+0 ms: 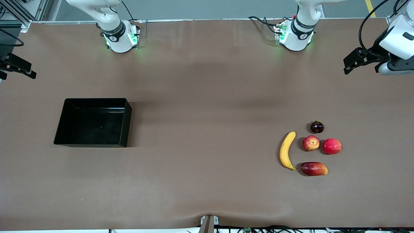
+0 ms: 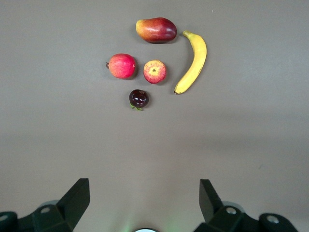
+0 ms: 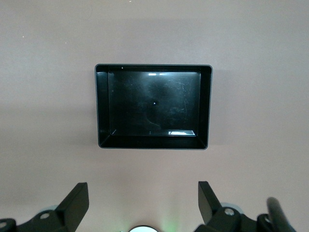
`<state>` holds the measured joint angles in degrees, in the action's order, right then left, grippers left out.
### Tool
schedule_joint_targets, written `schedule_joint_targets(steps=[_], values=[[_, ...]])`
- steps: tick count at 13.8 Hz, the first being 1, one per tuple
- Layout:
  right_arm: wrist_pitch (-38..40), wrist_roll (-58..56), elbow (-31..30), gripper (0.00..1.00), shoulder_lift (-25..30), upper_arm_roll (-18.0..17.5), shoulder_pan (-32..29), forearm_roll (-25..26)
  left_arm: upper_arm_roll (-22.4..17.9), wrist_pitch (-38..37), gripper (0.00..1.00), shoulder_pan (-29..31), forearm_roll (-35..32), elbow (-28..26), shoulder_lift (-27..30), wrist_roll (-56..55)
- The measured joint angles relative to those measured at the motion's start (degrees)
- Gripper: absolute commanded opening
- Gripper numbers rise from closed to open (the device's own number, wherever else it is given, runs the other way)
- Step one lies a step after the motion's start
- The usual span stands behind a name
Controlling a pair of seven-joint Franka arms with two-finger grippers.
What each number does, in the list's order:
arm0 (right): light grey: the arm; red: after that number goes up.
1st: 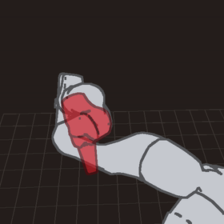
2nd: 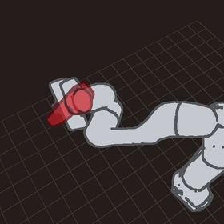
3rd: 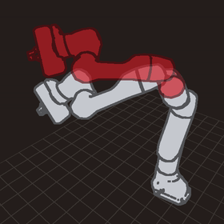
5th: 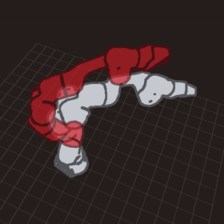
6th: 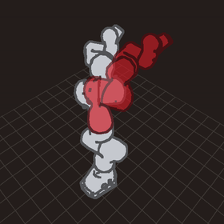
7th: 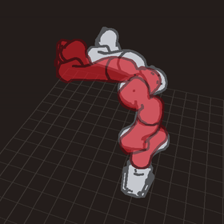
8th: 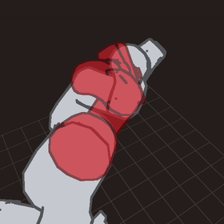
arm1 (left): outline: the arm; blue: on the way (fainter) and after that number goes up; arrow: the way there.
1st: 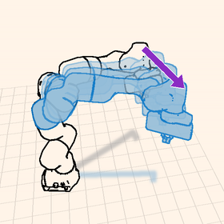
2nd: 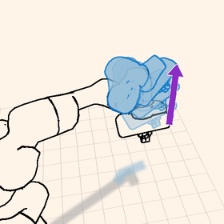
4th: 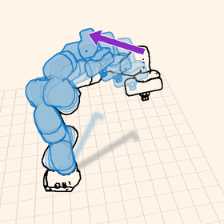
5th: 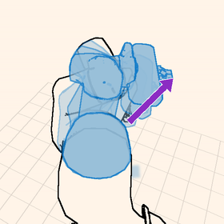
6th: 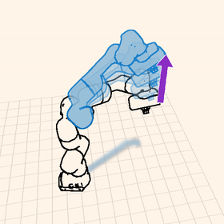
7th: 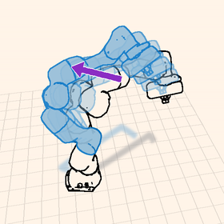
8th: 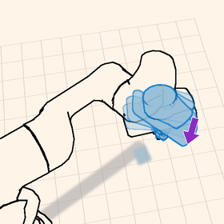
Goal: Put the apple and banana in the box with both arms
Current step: 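Move the left gripper toward the striped apple among the fruit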
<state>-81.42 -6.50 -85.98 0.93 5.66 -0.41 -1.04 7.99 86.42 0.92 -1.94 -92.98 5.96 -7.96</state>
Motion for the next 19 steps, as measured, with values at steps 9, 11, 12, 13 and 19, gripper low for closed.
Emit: schedule_joint_targets(steps=[9, 11, 12, 13, 19], values=[[0.0, 0.0, 0.0, 1.00, 0.0, 0.0, 0.0, 0.0, -0.1, 0.0, 1.00, 0.1, -0.3, -0.1, -0.7, 0.0], [0.0, 0.0, 0.0, 1.00, -0.3, 0.0, 0.0, 0.0, -0.1, 1.4, 1.00, 0.1, -0.4, -0.8, -1.6, 0.0], [0.0, 0.0, 0.0, 1.00, -0.7, 0.0, -0.2, 0.0, -0.1, 3.4, 1.00, 0.1, -0.4, -1.9, -2.0, 0.0], [0.1, 0.0, 0.0, 1.00, -1.3, 0.1, -0.6, 0.0, -0.1, 6.0, 1.00, 0.3, -0.5, -3.6, -2.4, 0.0], [-0.5, -6.8, -0.2, 1.00, -10.1, 0.4, -8.9, 0.2, -0.2, 29.2, 1.00, 1.2, -0.5, -18.6, -5.5, 0.0]])
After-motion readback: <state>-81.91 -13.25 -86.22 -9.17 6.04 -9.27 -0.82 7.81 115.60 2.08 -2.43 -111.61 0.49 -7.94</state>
